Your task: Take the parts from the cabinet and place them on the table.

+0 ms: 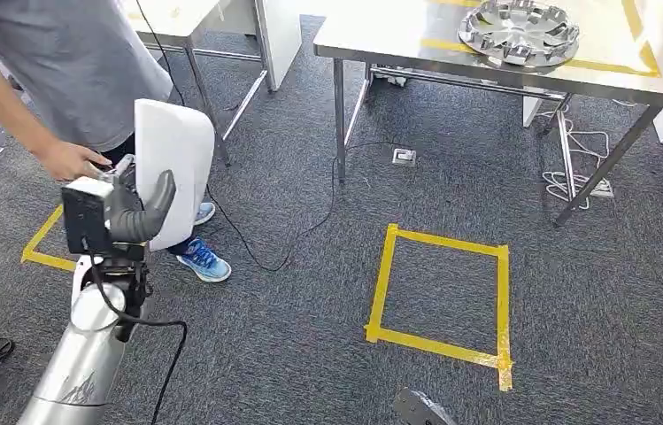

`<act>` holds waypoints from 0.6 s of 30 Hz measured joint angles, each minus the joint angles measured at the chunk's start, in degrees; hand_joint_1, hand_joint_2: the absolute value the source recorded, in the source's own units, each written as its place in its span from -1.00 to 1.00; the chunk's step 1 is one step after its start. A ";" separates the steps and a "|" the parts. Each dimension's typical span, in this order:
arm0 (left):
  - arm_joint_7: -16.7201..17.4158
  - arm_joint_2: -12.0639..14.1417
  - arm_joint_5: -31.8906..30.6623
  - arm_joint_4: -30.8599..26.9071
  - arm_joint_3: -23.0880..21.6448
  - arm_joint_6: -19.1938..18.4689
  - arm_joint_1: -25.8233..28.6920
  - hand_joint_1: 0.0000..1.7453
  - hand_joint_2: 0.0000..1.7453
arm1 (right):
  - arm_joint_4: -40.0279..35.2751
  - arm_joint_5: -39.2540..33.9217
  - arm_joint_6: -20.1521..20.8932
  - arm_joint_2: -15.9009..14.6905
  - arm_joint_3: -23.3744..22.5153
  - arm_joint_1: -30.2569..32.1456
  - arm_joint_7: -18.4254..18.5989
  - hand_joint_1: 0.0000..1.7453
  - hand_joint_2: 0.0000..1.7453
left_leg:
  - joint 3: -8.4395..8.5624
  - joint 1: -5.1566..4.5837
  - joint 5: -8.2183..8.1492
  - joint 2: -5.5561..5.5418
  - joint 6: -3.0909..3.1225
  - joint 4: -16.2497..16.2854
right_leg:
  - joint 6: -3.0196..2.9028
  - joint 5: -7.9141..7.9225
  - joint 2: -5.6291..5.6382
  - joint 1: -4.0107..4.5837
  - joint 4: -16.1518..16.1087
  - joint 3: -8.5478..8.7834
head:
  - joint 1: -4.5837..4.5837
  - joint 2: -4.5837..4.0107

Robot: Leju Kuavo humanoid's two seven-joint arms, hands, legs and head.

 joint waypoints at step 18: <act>0.59 -2.21 -1.38 8.12 -2.56 2.47 -4.46 1.00 1.00 | -0.42 2.95 1.01 -1.24 -3.17 2.26 1.07 -1.00 -1.00 | 10.02 -0.74 8.62 -0.84 3.54 -20.03 | 3.01 -2.52 0.15 0.42 9.31 -5.86 | 0.20 0.00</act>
